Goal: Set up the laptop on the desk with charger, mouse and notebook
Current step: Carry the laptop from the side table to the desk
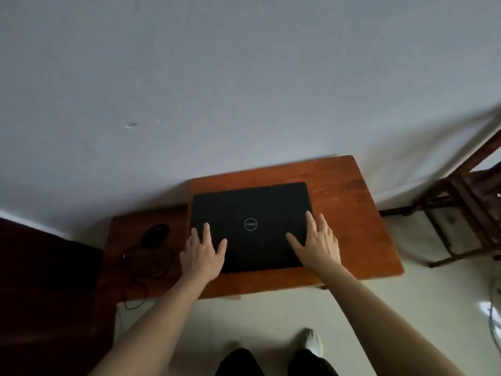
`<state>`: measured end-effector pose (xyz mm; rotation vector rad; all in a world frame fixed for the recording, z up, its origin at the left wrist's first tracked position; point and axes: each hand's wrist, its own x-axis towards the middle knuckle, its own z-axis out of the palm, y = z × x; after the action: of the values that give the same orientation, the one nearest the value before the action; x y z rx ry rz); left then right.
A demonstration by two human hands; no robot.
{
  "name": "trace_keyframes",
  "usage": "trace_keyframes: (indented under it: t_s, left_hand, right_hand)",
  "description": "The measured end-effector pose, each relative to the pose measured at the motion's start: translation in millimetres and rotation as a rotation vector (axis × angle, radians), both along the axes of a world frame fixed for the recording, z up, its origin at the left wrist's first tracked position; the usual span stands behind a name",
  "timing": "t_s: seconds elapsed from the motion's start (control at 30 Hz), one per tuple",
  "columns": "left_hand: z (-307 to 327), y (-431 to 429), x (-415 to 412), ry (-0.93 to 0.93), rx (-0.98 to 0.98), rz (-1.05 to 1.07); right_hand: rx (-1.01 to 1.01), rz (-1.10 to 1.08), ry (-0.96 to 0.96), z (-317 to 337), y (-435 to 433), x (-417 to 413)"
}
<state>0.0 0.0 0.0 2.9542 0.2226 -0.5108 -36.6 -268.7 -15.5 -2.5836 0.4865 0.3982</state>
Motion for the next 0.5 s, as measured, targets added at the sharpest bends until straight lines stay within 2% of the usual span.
trace_keyframes:
  t_s: [0.33,0.5]
  left_hand:
    - [-68.7,22.1,68.6,0.051,-0.064,0.277]
    - [-79.3,20.6,71.8,0.078,-0.105,0.367]
  right_hand:
    - [-0.029,-0.492,0.08,-57.2,30.1,50.7]
    - [-0.049,-0.597,0.127,-60.8,40.2,60.9]
